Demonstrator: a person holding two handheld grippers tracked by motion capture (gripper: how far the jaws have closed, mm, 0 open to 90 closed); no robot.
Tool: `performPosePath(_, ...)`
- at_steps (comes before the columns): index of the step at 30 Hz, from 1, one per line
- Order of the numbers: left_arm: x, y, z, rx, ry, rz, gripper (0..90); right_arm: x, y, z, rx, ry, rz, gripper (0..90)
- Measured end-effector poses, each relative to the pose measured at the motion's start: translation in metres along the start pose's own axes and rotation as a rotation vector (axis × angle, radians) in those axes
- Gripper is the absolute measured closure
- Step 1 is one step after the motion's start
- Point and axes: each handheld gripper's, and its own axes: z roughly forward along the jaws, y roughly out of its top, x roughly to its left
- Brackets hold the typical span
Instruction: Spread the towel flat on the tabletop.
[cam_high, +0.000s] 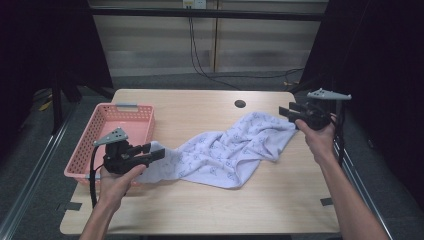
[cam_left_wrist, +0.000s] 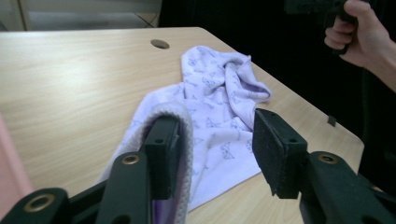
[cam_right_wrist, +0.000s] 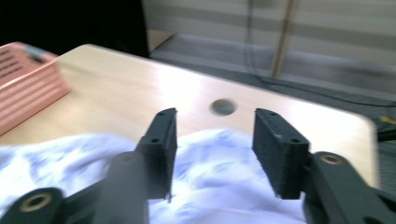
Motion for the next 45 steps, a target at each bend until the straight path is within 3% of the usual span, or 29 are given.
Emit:
performPosePath(4, -0.001, -0.012, 0.01, 0.011, -0.015, -0.018, 55.4, 0.031, -0.026, 0.0, 0.037, 0.104, -0.025, 45.1)
performPosePath(7, -0.003, -0.023, 0.019, 0.036, -0.02, -0.018, 75.9, 0.053, -0.051, 0.001, 0.072, 0.181, -0.022, 42.9)
performPosePath(9, -0.004, -0.031, 0.026, 0.054, -0.044, -0.015, 87.5, 0.066, -0.067, 0.004, 0.106, 0.222, -0.02, 40.9)
performPosePath(13, -0.007, -0.038, 0.036, 0.097, -0.057, -0.001, 87.8, 0.097, -0.105, 0.02, 0.19, 0.3, -0.019, 39.5)
performPosePath(15, -0.008, -0.039, 0.038, 0.099, -0.062, 0.001, 87.6, 0.114, -0.121, 0.032, 0.235, 0.341, -0.042, 40.0)
performPosePath(18, -0.009, -0.043, 0.041, 0.108, -0.07, -0.005, 85.2, 0.129, -0.132, 0.045, 0.291, 0.357, -0.087, 39.6)
performPosePath(20, -0.009, -0.043, 0.041, 0.108, -0.073, -0.004, 82.6, 0.129, -0.138, 0.052, 0.318, 0.342, -0.093, 38.5)
performPosePath(23, -0.008, -0.044, 0.04, 0.103, -0.073, -0.007, 75.9, 0.133, -0.147, 0.057, 0.337, 0.306, -0.163, 39.1)
performPosePath(24, -0.008, -0.044, 0.04, 0.102, -0.076, -0.005, 73.9, 0.134, -0.146, 0.058, 0.336, 0.3, -0.185, 44.4)
performPosePath(26, -0.009, -0.044, 0.038, 0.1, -0.064, -0.012, 68.1, 0.133, -0.146, 0.055, 0.342, 0.246, -0.228, 62.4)
performPosePath(28, -0.009, -0.045, 0.036, 0.095, -0.062, -0.012, 63.1, 0.127, -0.144, 0.053, 0.358, 0.234, -0.225, 78.5)
performPosePath(31, -0.009, -0.046, 0.031, 0.091, -0.065, -0.014, 59.9, 0.113, -0.145, 0.047, 0.369, 0.24, -0.188, 84.0)
performPosePath(34, -0.007, -0.048, 0.029, 0.096, -0.06, -0.017, 58.7, 0.097, -0.147, 0.039, 0.381, 0.22, -0.175, 84.8)
performPosePath(35, -0.007, -0.048, 0.029, 0.097, -0.056, -0.018, 58.6, 0.082, -0.149, 0.032, 0.375, 0.205, -0.151, 85.0)
performPosePath(36, -0.006, -0.049, 0.03, 0.099, -0.056, -0.02, 58.6, 0.082, -0.149, 0.032, 0.375, 0.205, -0.151, 85.0)
performPosePath(37, -0.004, -0.05, 0.032, 0.106, -0.066, -0.035, 58.5, 0.071, -0.15, 0.027, 0.376, 0.17, -0.131, 85.0)
performPosePath(39, -0.005, -0.052, 0.036, 0.128, -0.054, -0.021, 58.5, 0.067, -0.151, 0.026, 0.371, 0.164, -0.139, 84.9)
performPosePath(41, -0.007, -0.057, 0.043, 0.171, -0.07, -0.017, 58.4, 0.058, -0.153, 0.021, 0.367, 0.131, -0.13, 83.9)
performPosePath(43, -0.01, -0.063, 0.051, 0.221, -0.087, -0.008, 58.6, 0.054, -0.152, 0.018, 0.362, 0.126, -0.127, 64.4)
performPosePath(45, -0.013, -0.071, 0.059, 0.289, -0.09, 0.026, 59.6, 0.054, -0.152, 0.011, 0.345, 0.111, -0.114, 54.4)
